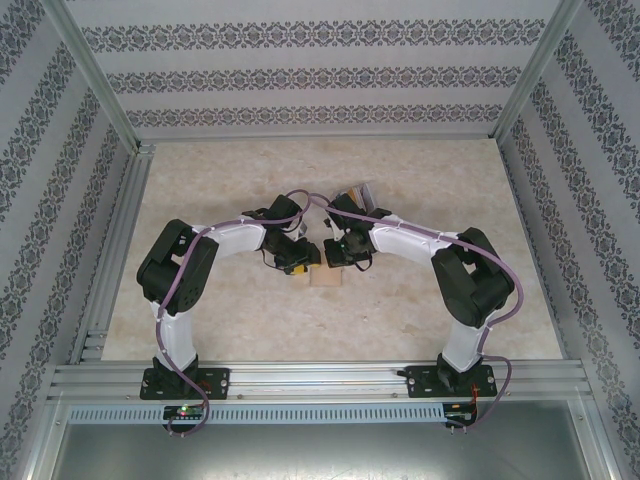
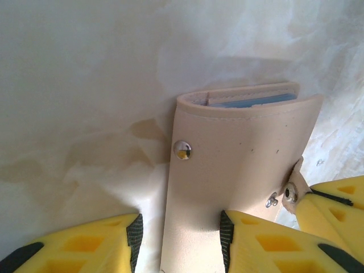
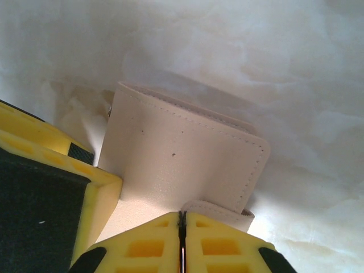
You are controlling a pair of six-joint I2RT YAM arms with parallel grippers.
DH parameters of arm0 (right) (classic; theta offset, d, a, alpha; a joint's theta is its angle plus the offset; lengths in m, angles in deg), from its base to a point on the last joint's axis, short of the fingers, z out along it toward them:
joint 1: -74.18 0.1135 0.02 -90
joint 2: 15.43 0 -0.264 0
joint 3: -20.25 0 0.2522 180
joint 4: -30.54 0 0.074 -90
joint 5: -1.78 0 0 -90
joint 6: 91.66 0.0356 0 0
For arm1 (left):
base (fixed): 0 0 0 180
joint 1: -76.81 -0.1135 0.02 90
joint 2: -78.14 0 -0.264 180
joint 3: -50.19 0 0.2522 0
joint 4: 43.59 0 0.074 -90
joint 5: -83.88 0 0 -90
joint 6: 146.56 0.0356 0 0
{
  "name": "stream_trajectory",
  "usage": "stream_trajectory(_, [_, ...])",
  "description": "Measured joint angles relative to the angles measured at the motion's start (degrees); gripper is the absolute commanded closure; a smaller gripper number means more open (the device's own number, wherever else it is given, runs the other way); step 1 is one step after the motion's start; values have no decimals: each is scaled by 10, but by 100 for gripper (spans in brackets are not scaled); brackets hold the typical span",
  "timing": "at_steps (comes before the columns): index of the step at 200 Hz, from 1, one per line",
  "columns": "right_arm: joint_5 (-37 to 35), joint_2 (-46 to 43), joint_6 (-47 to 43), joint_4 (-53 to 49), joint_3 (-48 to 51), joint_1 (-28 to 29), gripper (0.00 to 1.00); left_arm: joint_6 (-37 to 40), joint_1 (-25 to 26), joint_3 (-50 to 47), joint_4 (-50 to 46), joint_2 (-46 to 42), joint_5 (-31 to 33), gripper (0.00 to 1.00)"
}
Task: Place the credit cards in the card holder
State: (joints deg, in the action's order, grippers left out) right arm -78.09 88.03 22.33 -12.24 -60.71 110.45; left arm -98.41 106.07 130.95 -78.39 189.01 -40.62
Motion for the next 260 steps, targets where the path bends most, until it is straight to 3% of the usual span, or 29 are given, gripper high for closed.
stream_trajectory(260, [26,-21,-2,-14,10,3,90,-9,0,-9,13,-3,0,57])
